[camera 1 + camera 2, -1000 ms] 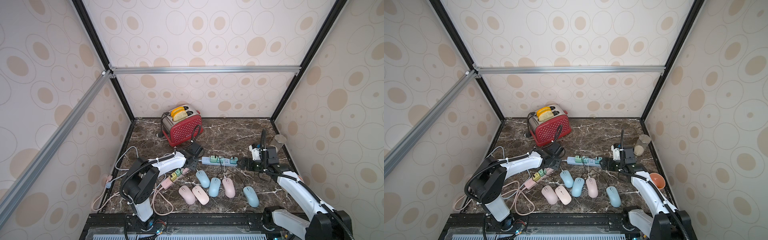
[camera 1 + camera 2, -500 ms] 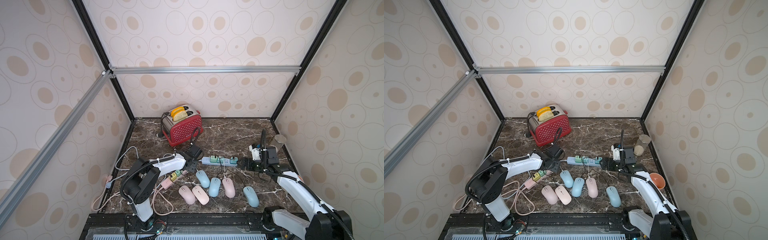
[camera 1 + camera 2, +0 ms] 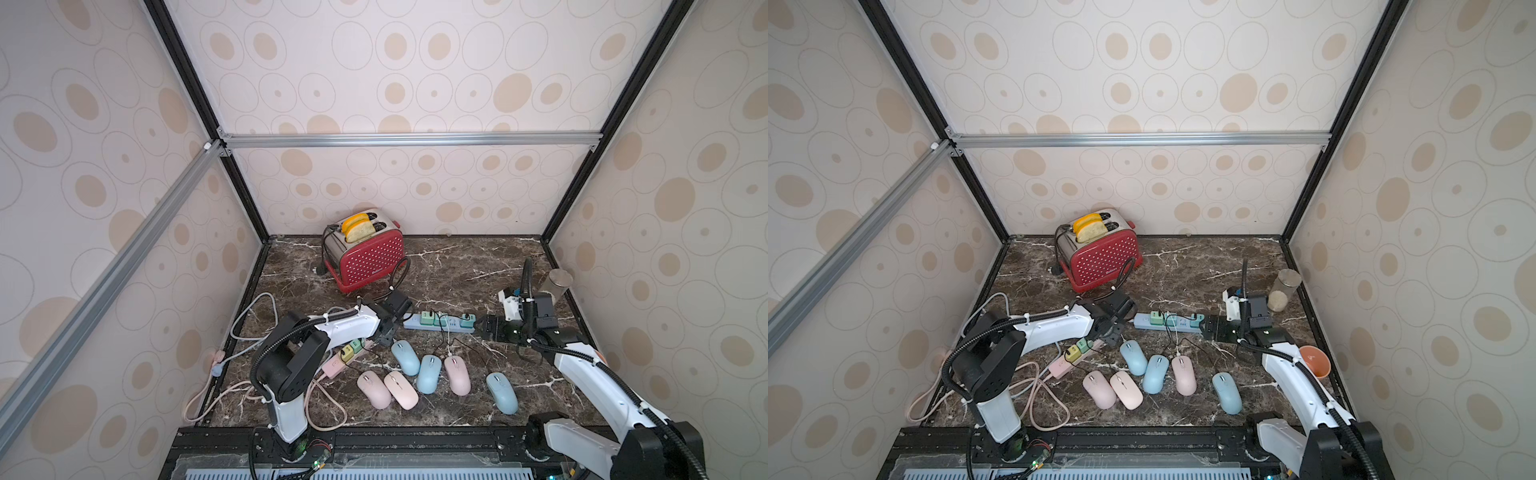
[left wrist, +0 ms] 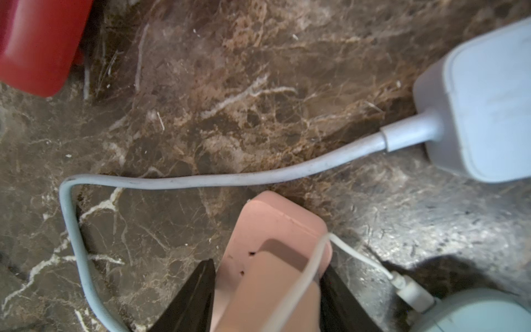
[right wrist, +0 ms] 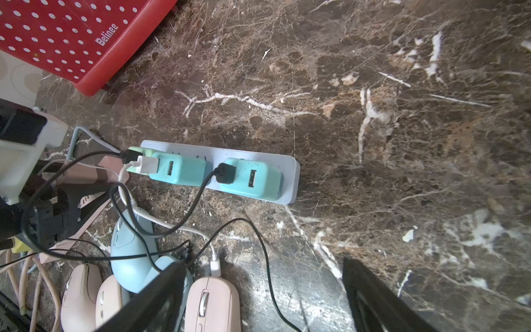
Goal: Unplug the wireless mouse
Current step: Adjust the power cord at the center of the board.
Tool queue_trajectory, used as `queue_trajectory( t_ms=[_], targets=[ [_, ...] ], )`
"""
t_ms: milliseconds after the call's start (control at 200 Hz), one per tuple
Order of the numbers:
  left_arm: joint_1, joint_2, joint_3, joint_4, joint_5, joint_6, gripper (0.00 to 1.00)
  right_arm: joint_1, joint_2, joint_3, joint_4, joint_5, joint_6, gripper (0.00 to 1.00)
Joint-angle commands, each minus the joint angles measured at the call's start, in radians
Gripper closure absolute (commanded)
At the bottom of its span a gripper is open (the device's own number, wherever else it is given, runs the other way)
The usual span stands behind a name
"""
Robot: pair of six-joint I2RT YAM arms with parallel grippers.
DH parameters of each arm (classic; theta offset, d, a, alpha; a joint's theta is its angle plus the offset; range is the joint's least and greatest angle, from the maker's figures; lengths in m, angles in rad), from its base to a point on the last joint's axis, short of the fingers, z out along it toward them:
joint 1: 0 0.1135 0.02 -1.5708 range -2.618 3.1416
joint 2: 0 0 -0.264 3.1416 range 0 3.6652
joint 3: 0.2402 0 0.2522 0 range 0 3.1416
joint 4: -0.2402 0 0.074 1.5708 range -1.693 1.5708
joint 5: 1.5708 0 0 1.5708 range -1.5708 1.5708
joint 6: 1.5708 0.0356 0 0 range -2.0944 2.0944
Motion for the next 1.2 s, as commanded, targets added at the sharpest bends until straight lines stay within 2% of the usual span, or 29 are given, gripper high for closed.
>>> queue_trajectory(
  t_ms=[0, 396, 891, 961, 1112, 1192],
  targets=[
    [0.043, 0.102, 0.013, 0.07, -0.103, -0.041, 0.49, 0.003, -0.009, -0.013, 0.002, 0.018, -0.009, 0.1],
    [0.073, 0.164, 0.13, 0.06, -0.128, 0.003, 0.51, 0.004, 0.001, -0.013, 0.008, 0.025, -0.007, 0.1],
    [0.135, 0.266, 0.351, 0.011, -0.139, 0.072, 0.51, 0.004, 0.008, -0.015, 0.011, 0.027, -0.005, 0.1],
    [0.135, 0.26, 0.352, 0.002, -0.131, 0.072, 0.46, 0.004, 0.007, -0.017, 0.011, 0.022, -0.005, 0.1],
    [0.135, 0.199, 0.31, 0.004, -0.109, 0.044, 0.24, 0.004, 0.001, -0.018, 0.013, 0.017, -0.004, 0.09],
    [0.135, 0.158, 0.287, 0.011, -0.104, 0.033, 0.19, 0.004, 0.0, -0.018, 0.014, 0.009, -0.006, 0.09]
  ],
)
